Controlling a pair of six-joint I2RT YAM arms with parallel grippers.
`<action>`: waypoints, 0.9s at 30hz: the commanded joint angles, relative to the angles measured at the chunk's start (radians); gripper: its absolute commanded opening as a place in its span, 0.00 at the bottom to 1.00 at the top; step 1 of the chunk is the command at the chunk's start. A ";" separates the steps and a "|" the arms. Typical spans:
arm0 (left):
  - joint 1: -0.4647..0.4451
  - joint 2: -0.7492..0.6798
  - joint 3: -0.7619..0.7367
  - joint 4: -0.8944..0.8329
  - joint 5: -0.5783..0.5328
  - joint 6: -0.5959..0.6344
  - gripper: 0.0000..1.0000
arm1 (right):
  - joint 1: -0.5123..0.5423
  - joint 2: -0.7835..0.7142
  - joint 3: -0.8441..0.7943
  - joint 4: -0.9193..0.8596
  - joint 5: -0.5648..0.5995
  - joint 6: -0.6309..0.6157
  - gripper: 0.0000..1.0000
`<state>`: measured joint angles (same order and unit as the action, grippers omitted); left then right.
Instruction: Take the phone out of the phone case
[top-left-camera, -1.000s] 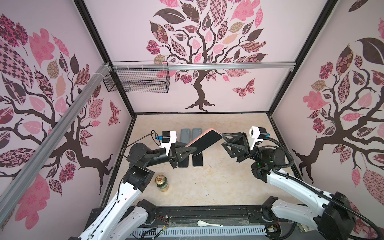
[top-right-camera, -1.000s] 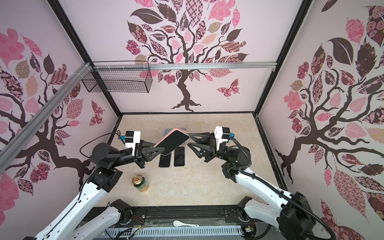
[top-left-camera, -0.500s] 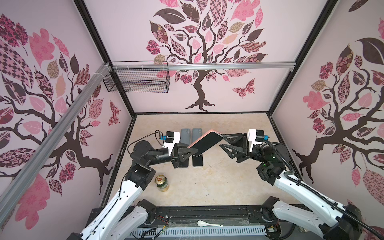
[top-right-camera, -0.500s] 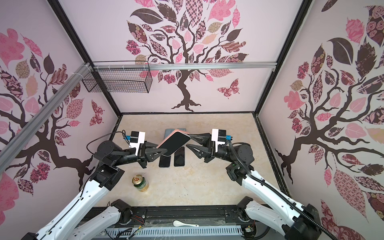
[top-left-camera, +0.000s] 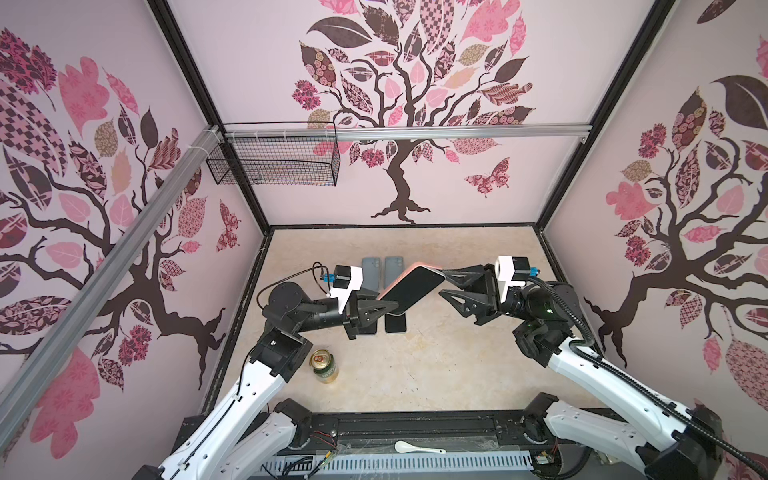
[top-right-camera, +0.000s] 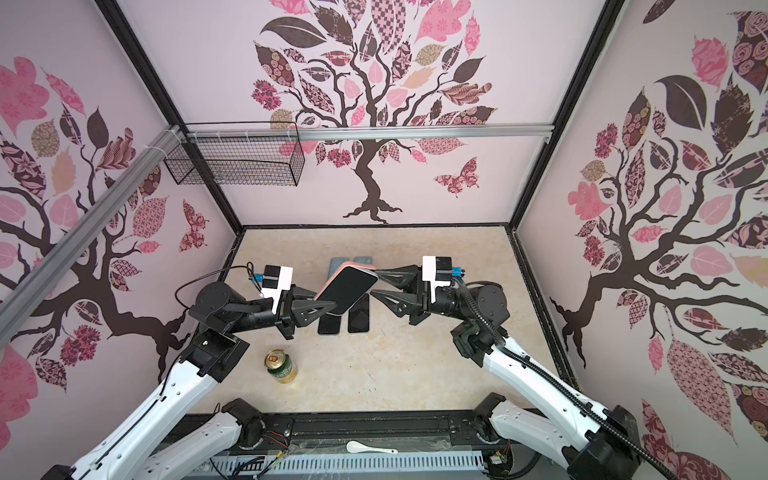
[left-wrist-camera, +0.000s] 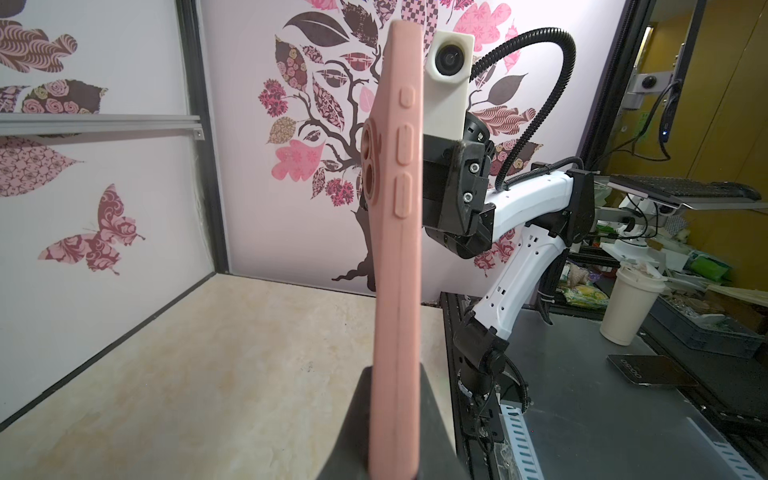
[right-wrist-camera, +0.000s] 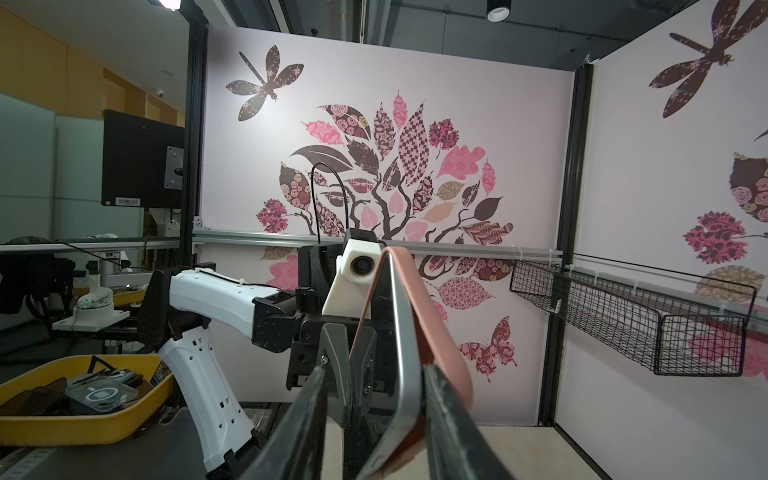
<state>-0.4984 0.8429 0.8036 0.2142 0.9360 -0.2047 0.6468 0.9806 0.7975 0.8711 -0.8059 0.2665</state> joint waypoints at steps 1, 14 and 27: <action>-0.012 0.025 0.020 0.002 -0.136 -0.018 0.00 | 0.075 0.006 0.009 -0.237 -0.234 -0.077 0.39; -0.012 0.024 0.058 -0.101 -0.111 0.031 0.00 | 0.085 0.011 0.098 -0.548 -0.142 -0.145 0.34; -0.012 0.048 0.076 -0.099 -0.064 0.034 0.00 | 0.089 -0.029 0.068 -0.600 -0.110 -0.235 0.31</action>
<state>-0.4980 0.8680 0.8047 0.0360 0.9279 -0.1535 0.6609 0.9184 0.9073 0.3019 -0.6674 -0.0216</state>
